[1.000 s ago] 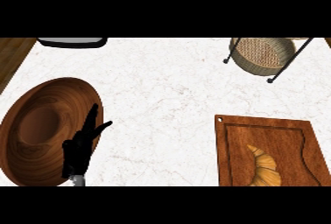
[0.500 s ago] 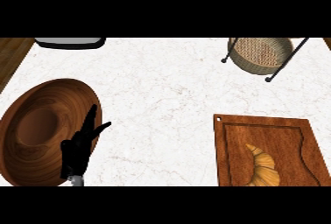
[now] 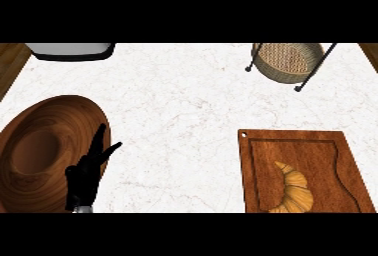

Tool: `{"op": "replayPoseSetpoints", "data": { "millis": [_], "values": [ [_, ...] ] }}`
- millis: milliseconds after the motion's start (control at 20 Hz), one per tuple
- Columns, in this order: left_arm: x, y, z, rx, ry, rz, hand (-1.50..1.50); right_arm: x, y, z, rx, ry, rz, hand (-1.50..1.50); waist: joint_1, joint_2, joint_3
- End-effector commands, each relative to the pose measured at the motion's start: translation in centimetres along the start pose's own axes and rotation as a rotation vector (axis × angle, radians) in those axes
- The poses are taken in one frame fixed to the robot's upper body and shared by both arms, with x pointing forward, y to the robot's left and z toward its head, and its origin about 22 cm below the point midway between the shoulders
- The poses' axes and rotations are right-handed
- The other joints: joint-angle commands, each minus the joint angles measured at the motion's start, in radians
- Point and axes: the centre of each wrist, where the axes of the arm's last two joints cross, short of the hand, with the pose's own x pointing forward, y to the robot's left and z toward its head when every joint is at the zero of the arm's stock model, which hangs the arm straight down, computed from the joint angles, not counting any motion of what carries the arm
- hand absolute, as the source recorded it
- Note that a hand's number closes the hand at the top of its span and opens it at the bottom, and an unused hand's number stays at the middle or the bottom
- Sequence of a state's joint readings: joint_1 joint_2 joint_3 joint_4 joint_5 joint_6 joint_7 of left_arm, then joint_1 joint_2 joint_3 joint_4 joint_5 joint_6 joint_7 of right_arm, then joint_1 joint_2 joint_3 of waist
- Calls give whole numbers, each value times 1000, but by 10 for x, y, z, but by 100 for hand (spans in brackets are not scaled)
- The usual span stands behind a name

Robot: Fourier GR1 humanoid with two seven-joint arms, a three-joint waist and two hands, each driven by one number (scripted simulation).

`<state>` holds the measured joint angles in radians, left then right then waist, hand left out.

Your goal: Pick the bell pepper from the cutting board and place it in the tiered basket

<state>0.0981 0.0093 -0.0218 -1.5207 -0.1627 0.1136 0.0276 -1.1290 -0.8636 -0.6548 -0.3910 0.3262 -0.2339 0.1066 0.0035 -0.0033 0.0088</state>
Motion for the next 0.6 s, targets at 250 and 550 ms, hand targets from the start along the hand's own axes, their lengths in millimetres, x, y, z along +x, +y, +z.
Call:
{"op": "replayPoseSetpoints", "data": {
  "millis": [250,550],
  "values": [
    [-26,0,7,45,110,8,0,-35,-165,-6,-24,12,-11,-150,-32,4,-7],
    [-14,18,-4,46,104,8,0,-57,-230,8,41,15,-29,-150,-18,6,-6]
  ]
}}
